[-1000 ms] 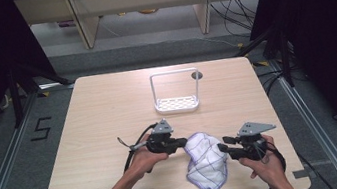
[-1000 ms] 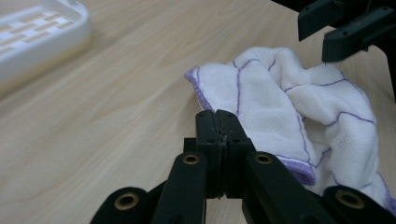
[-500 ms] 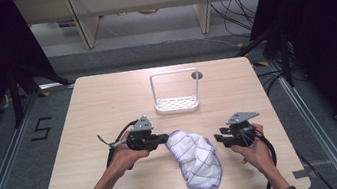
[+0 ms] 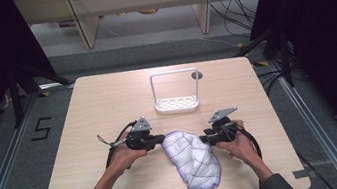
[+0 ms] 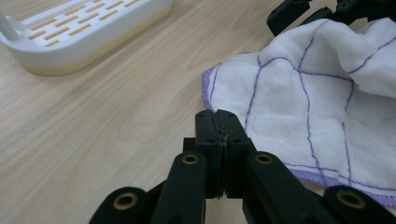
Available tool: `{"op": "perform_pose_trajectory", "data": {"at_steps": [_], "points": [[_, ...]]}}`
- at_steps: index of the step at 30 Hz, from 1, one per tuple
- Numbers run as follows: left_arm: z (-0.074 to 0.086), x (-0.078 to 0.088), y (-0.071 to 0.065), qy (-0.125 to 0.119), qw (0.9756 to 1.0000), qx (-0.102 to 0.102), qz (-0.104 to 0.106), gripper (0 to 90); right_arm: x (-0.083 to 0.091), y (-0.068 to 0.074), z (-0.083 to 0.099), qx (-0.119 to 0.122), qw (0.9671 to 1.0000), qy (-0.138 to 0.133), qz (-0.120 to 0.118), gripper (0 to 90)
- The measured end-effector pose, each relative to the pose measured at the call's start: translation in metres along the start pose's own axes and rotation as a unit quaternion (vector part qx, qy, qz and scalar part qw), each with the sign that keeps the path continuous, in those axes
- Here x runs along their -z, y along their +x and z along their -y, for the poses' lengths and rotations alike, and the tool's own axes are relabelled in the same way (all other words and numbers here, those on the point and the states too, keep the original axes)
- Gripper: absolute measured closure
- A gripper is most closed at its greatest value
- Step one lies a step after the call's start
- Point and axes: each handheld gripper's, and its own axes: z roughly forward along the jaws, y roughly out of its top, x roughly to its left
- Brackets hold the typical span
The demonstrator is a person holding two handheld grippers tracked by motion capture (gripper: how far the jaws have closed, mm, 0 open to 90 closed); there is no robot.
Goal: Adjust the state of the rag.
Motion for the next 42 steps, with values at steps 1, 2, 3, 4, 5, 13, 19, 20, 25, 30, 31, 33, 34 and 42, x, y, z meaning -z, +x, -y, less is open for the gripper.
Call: {"op": "perform_pose_trajectory", "data": {"at_steps": [1, 2, 3, 4, 5, 13, 19, 20, 25, 30, 31, 33, 34, 42], "points": [[0.000, 0.000, 0.000, -0.001, 1.0000, 0.000, 0.000, 87.9, -0.002, 0.002, -0.001, 0.009, 1.0000, 0.002, -0.003, 64.2], [0.000, 0.000, 0.000, -0.002, 1.0000, -0.002, 0.000, 87.9, -0.004, 0.003, -0.001, 0.012, 0.9998, 0.013, -0.004, 66.0], [0.000, -0.001, 0.000, -0.004, 1.0000, -0.002, 0.003, 87.9, -0.008, 0.005, -0.001, 0.022, 0.9997, 0.013, -0.005, 73.3], [0.000, -0.001, -0.001, -0.006, 1.0000, 0.000, 0.006, 87.9, -0.009, 0.007, -0.002, 0.026, 0.9996, 0.010, -0.010, 78.3], [0.000, 0.000, 0.000, -0.005, 1.0000, -0.004, 0.006, 87.9, -0.010, 0.007, -0.002, 0.032, 0.9993, 0.012, -0.014, 80.2], [-0.002, 0.012, 0.001, -0.023, 0.9997, 0.003, 0.004, 88.0, 0.007, 0.006, -0.007, 0.018, 0.9996, -0.004, -0.024, 89.4], [-0.010, 0.035, 0.002, -0.046, 0.9989, -0.009, -0.008, 88.0, 0.054, 0.005, -0.016, 0.029, 0.9979, -0.057, 0.007, 89.5], [-0.012, 0.037, 0.003, -0.046, 0.9988, -0.010, -0.011, 88.0, 0.060, 0.004, -0.017, 0.030, 0.9974, -0.064, 0.015, 89.5], [-0.010, 0.044, 0.009, -0.045, 0.9986, -0.006, -0.026, 88.0, 0.082, -0.003, -0.018, 0.020, 0.9958, -0.081, 0.038, 89.5], [-0.007, 0.049, 0.019, -0.048, 0.9979, 0.014, -0.041, 87.9, 0.099, -0.005, -0.015, -0.007, 0.9948, -0.090, 0.048, 89.6], [-0.007, 0.048, 0.020, -0.048, 0.9977, 0.017, -0.045, 87.9, 0.099, -0.010, -0.014, 0.010, 0.9938, -0.096, 0.056, 89.7], [-0.007, 0.041, 0.026, -0.048, 0.9968, 0.018, -0.061, 87.9, 0.096, -0.013, -0.011, 0.000, 0.9939, -0.082, 0.073, 90.0], [-0.006, 0.037, 0.030, -0.044, 0.9966, 0.020, -0.066, 87.9, 0.092, -0.018, -0.009, 0.010, 0.9929, -0.075, 0.092, 90.0], [0.007, 0.009, 0.051, -0.020, 0.9945, 0.062, -0.082, 79.6, 0.057, -0.054, 0.001, -0.017, 0.9933, -0.039, 0.107, 90.0]]}}
